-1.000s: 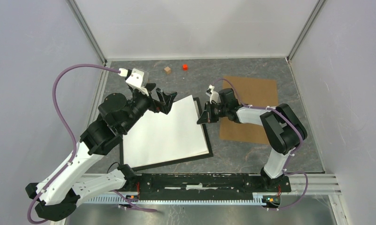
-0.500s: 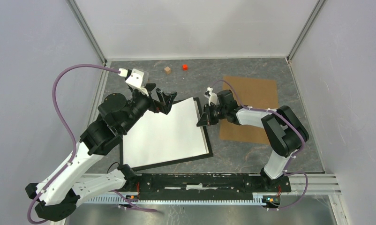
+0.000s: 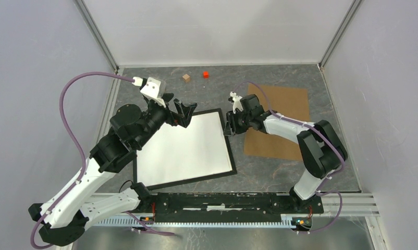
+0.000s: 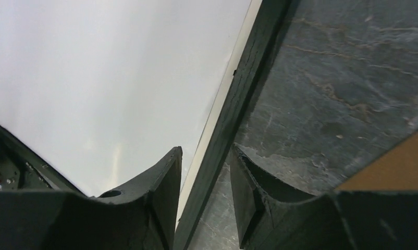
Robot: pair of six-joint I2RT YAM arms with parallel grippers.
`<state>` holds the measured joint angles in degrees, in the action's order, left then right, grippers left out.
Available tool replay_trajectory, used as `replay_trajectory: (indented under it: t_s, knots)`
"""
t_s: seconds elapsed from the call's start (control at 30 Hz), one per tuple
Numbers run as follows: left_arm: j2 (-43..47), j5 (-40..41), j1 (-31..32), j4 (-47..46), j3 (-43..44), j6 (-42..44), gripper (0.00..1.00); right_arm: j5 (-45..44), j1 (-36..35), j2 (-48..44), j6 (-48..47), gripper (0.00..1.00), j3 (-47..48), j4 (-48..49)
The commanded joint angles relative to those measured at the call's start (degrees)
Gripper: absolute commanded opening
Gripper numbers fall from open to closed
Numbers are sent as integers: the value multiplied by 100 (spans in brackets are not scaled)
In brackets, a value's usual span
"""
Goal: Put the photo into the frame
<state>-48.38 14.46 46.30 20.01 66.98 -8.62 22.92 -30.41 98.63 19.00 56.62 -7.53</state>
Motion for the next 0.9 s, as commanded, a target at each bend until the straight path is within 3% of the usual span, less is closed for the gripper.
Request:
replay_trajectory:
  t_s: [0.0, 0.2, 0.33, 0.53, 0.73, 0.8, 0.87]
  knots:
    - [-9, -39, -27, -303, -62, 256, 100, -600, -123, -554, -358, 45, -61, 72]
    - [-148, 61, -34, -346, -124, 286, 100, 60, -700, -460, 244, 52, -404, 1568]
    - [-311, 124, -132, -378, -176, 267, 100, 196, -765, -369, 355, 59, -523, 1812]
    - [-525, 182, -152, -411, -240, 260, 100, -1160, -589, -1107, -426, 76, -751, 778]
    - [-894, 323, -170, -515, -357, 80, 100, -2714, 379, -2214, -767, 91, -1491, 231]
    - [-1116, 171, -172, -612, -420, -299, 100, -3319, 773, -2534, -808, 98, -1691, 176]
    - [-1450, -197, -166, -520, -319, -803, 100, -3461, 1329, -2719, -809, 98, -1793, 183]
